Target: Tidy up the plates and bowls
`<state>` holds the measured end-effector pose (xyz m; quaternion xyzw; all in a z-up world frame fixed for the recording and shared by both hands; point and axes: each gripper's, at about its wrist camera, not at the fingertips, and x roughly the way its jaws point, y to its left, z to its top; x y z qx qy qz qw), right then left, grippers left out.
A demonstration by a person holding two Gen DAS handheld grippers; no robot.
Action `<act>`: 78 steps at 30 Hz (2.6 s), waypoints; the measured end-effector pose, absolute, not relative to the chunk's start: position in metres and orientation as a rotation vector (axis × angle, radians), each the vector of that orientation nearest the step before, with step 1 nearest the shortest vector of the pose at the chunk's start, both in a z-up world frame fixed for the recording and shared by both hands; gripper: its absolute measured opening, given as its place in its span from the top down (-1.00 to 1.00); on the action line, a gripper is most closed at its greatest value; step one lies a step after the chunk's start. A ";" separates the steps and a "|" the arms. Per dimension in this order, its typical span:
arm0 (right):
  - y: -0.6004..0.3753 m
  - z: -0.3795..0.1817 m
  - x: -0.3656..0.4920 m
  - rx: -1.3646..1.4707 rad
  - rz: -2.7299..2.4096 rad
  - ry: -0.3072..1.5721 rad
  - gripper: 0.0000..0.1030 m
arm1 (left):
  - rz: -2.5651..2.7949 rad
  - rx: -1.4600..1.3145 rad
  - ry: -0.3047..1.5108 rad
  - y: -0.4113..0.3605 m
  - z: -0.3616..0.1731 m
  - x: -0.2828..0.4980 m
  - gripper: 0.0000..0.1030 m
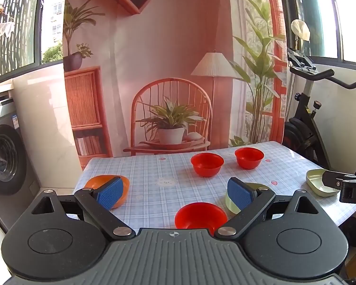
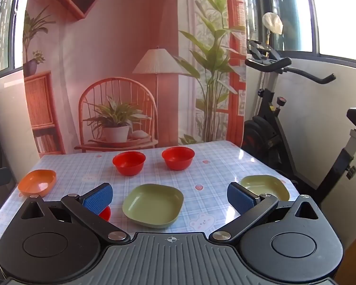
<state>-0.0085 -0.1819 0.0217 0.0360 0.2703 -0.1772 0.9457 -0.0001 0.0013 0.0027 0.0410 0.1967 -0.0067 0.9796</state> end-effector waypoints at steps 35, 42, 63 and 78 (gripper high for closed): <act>-0.182 0.023 -0.008 0.075 -0.361 0.550 -0.99 | -0.017 0.084 0.397 0.000 0.002 0.000 -0.86; -0.182 0.023 -0.008 0.076 -0.361 0.550 -0.99 | -0.016 0.084 0.397 0.000 0.002 0.000 -0.86; -0.182 0.024 -0.008 0.079 -0.361 0.552 -0.99 | -0.017 0.081 0.400 -0.001 -0.001 0.000 -0.86; -0.185 0.020 -0.005 0.092 -0.358 0.558 -0.99 | -0.010 0.079 0.429 -0.001 -0.002 0.004 -0.90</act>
